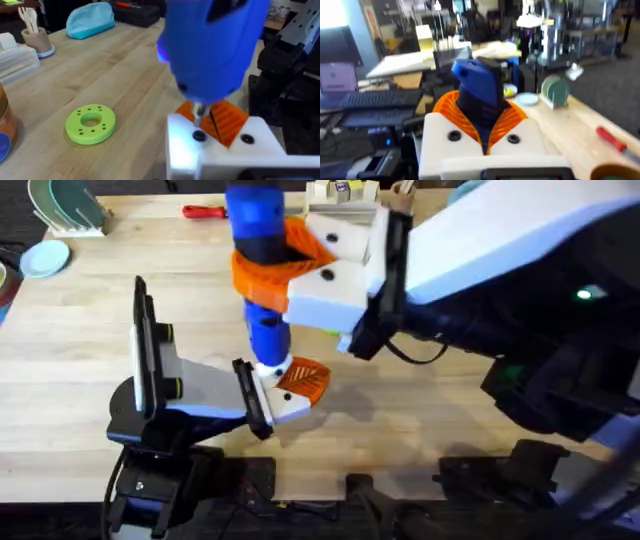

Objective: Pick up the gripper from the table and insert it into the empty holder that is missing its gripper. Then pick up a screw, insert it into the mounting hole, and use the screwdriver to tighten it. Finally, clean up the table by picking up the vegetable and placing it into the bucket.

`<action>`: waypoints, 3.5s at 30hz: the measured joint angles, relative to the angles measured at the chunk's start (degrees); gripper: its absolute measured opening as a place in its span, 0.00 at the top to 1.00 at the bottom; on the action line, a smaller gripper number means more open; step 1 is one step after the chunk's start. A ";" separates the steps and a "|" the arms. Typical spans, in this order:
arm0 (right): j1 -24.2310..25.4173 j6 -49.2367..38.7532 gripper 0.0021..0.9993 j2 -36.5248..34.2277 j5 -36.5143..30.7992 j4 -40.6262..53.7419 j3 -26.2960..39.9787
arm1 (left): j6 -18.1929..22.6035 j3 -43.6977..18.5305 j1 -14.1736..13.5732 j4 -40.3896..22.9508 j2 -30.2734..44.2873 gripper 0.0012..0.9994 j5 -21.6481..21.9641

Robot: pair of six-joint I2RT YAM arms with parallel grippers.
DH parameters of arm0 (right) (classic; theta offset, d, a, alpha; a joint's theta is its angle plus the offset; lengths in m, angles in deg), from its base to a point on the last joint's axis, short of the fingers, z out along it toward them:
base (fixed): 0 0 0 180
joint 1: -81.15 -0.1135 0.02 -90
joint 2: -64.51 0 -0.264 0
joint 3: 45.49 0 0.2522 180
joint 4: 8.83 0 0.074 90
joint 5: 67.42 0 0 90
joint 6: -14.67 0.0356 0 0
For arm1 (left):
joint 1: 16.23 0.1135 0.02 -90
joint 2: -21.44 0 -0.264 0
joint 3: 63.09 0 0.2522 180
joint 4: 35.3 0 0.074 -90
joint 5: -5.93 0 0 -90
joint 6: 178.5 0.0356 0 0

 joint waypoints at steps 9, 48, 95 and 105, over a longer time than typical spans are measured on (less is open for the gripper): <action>4.81 0.22 0.98 4.70 0.38 -5.19 -0.08 | 0.00 0.00 -0.01 0.00 0.00 1.00 0.00; 30.20 -87.04 0.99 -29.02 -43.23 34.35 0.62 | 0.00 0.00 -0.02 0.00 0.00 1.00 0.00; 23.87 -29.91 0.01 -15.29 -43.25 40.51 2.15 | -10.78 -32.15 -0.02 -44.72 15.95 0.01 36.45; 23.87 -29.31 0.01 -15.29 -43.12 40.51 2.15 | -8.87 -40.35 -0.01 -51.54 46.29 0.00 45.21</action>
